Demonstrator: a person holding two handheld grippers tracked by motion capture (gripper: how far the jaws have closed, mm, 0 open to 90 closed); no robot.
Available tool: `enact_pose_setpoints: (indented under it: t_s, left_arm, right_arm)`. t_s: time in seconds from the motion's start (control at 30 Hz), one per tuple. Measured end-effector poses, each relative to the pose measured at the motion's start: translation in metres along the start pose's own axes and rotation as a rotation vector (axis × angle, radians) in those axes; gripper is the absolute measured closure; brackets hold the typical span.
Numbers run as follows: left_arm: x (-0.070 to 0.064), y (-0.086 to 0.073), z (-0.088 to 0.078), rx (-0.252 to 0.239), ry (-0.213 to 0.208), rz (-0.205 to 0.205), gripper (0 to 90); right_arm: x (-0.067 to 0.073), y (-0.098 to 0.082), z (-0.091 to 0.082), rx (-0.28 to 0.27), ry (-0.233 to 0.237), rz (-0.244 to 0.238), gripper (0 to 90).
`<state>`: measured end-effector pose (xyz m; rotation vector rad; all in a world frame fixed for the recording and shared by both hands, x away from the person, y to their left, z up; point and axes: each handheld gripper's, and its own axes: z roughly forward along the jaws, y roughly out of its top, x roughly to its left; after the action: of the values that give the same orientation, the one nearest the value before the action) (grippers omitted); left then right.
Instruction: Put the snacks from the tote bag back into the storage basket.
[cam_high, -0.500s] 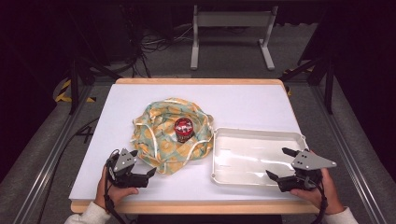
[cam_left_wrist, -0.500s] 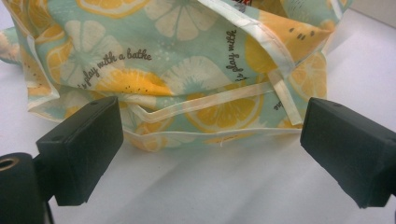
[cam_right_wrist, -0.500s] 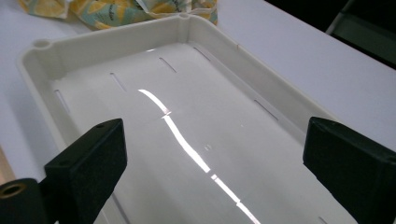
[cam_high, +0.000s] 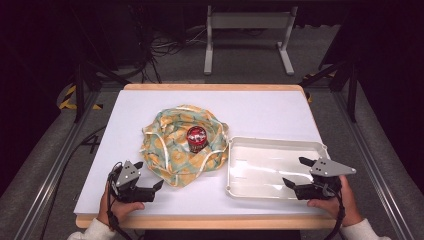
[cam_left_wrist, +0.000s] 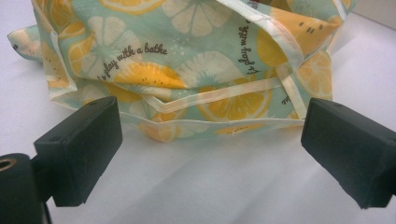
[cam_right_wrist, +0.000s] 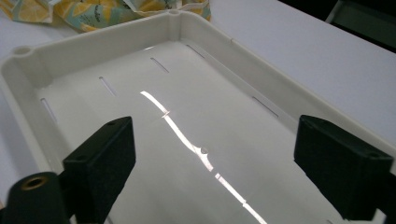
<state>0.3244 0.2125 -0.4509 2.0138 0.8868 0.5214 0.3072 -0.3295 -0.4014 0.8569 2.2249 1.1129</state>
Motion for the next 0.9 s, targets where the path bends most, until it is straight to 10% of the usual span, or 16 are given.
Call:
enact_pose_setpoints:
  t_s: [0.9]
  left_arm:
    - [-0.004, 0.003, 0.003, 0.002, -0.014, 0.032, 5.8]
  right_arm:
    - [-0.003, 0.016, 0.005, 0.003, -0.029, -0.046, 14.5]
